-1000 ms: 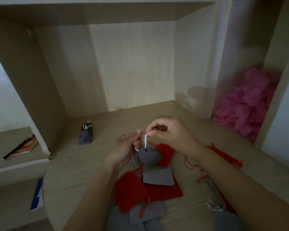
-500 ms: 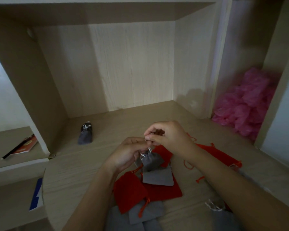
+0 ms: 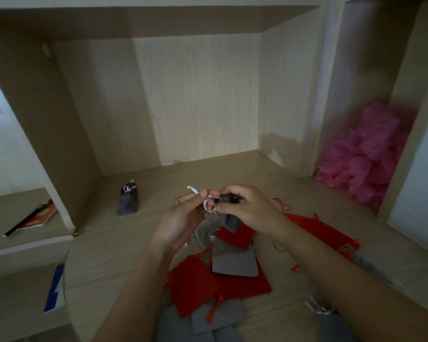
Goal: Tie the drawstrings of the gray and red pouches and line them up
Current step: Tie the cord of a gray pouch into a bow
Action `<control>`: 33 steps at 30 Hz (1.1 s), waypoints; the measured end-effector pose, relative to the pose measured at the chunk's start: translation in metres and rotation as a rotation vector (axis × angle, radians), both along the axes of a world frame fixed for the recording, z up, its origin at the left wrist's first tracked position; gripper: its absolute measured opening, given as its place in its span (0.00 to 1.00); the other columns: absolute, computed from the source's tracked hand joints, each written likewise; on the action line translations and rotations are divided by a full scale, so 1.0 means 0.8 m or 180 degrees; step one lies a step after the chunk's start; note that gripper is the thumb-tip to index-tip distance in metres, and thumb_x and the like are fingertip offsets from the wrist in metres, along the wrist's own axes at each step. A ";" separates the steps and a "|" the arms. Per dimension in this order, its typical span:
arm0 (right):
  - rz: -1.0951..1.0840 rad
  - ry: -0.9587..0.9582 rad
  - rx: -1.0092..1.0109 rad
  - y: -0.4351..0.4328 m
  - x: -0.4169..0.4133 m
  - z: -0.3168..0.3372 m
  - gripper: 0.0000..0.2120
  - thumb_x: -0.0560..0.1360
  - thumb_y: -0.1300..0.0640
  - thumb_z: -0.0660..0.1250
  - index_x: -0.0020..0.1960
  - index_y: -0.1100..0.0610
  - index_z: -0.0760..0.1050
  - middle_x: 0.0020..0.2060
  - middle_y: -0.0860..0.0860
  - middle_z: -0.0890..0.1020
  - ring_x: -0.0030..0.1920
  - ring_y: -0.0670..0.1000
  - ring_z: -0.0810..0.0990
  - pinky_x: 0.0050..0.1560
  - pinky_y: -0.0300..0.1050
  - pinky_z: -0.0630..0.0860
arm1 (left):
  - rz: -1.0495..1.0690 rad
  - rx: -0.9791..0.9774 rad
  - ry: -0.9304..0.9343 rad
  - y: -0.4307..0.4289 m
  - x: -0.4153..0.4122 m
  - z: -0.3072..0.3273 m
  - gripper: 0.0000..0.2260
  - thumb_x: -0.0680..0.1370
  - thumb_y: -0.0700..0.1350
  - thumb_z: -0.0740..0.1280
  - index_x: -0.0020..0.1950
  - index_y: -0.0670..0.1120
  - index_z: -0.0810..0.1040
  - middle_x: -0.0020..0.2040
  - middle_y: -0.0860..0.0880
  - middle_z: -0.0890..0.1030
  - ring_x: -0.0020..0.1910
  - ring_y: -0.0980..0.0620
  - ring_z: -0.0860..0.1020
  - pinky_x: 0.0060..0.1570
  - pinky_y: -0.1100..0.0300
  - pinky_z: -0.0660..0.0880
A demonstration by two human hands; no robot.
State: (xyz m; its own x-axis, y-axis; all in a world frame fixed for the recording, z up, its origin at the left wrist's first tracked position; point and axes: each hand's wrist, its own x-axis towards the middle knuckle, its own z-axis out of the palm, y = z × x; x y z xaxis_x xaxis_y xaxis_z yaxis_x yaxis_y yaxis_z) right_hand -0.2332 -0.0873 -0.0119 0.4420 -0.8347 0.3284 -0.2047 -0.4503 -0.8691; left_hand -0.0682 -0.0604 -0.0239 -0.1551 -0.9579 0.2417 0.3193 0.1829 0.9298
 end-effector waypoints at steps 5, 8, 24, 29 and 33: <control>-0.0045 -0.0123 0.0072 0.004 -0.002 0.008 0.02 0.73 0.64 0.68 0.44 0.59 0.77 0.33 0.52 0.78 0.37 0.51 0.76 0.39 0.42 0.69 | 0.0430 -0.0248 -0.0381 0.003 0.001 0.003 0.03 0.67 0.41 0.74 0.40 0.44 0.85 0.41 0.48 0.85 0.43 0.54 0.82 0.46 0.65 0.76; -0.0008 -0.0149 0.0072 0.009 -0.002 0.008 0.03 0.74 0.63 0.67 0.42 0.60 0.75 0.32 0.66 0.76 0.32 0.57 0.72 0.32 0.45 0.67 | 0.1110 -0.0487 -0.0953 0.005 -0.007 0.006 0.04 0.70 0.31 0.70 0.42 0.37 0.82 0.36 0.51 0.84 0.37 0.59 0.81 0.39 0.70 0.74; -0.0097 -0.1373 0.1703 0.008 0.008 0.003 0.10 0.75 0.60 0.68 0.50 0.66 0.82 0.46 0.60 0.84 0.46 0.54 0.83 0.50 0.44 0.78 | 0.2298 -0.1771 -0.1768 0.008 -0.019 -0.002 0.10 0.67 0.33 0.75 0.39 0.48 0.82 0.35 0.51 0.80 0.36 0.52 0.77 0.38 0.72 0.70; -0.0536 -0.1767 0.2029 0.000 0.008 0.004 0.11 0.79 0.59 0.62 0.40 0.59 0.79 0.38 0.55 0.82 0.40 0.52 0.80 0.46 0.46 0.77 | 0.1731 -0.1608 -0.1441 0.010 -0.033 0.001 0.06 0.71 0.35 0.71 0.45 0.43 0.84 0.44 0.47 0.83 0.47 0.56 0.80 0.49 0.67 0.74; -0.0506 -0.2416 0.2429 -0.014 -0.003 0.007 0.17 0.82 0.60 0.54 0.37 0.60 0.73 0.29 0.51 0.71 0.22 0.44 0.68 0.24 0.34 0.65 | 0.1076 -0.1071 -0.0973 0.021 -0.047 0.008 0.06 0.72 0.36 0.67 0.41 0.45 0.83 0.39 0.54 0.84 0.43 0.60 0.80 0.46 0.68 0.74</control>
